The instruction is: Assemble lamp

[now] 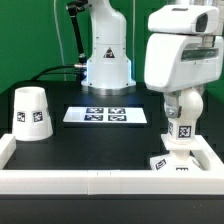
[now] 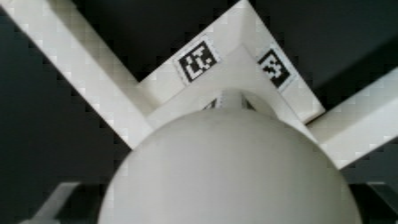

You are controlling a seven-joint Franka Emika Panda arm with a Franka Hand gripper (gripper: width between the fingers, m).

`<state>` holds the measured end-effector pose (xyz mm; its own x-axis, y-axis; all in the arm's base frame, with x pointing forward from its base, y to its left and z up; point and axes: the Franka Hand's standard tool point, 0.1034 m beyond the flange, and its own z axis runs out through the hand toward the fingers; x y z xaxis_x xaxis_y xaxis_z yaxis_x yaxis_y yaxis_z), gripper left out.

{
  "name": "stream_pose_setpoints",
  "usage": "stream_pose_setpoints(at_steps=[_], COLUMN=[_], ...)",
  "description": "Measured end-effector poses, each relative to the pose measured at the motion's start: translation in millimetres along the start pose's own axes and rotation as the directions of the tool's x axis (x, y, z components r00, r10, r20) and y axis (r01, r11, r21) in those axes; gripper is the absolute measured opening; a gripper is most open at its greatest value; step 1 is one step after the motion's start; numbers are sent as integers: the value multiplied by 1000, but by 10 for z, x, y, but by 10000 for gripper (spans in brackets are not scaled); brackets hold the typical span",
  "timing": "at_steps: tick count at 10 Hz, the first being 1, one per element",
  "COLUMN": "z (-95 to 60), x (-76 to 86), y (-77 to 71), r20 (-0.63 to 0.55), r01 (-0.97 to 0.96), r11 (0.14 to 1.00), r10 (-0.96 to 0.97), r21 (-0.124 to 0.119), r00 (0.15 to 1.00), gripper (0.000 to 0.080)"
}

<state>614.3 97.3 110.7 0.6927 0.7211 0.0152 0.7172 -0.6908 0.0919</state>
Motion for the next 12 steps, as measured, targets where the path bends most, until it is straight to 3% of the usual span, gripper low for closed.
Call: stream_pose_setpoints(at_steps=[2,7,8,10,12], z=[-12,-38,-37,-30,-29], x=[32,0,-7,-8,-8], y=[-26,45,54,50,50], r20=[-5,-9,-9,-8,-7], r01=[-224,-526,-554,-552,-552], r11=[975,850,833,834,834], r10=[224,526,554,552,552], r21=[-1,-7,-7,-7,-7], r00=[975,850,833,834,834], gripper=[577,579,579,682,696])
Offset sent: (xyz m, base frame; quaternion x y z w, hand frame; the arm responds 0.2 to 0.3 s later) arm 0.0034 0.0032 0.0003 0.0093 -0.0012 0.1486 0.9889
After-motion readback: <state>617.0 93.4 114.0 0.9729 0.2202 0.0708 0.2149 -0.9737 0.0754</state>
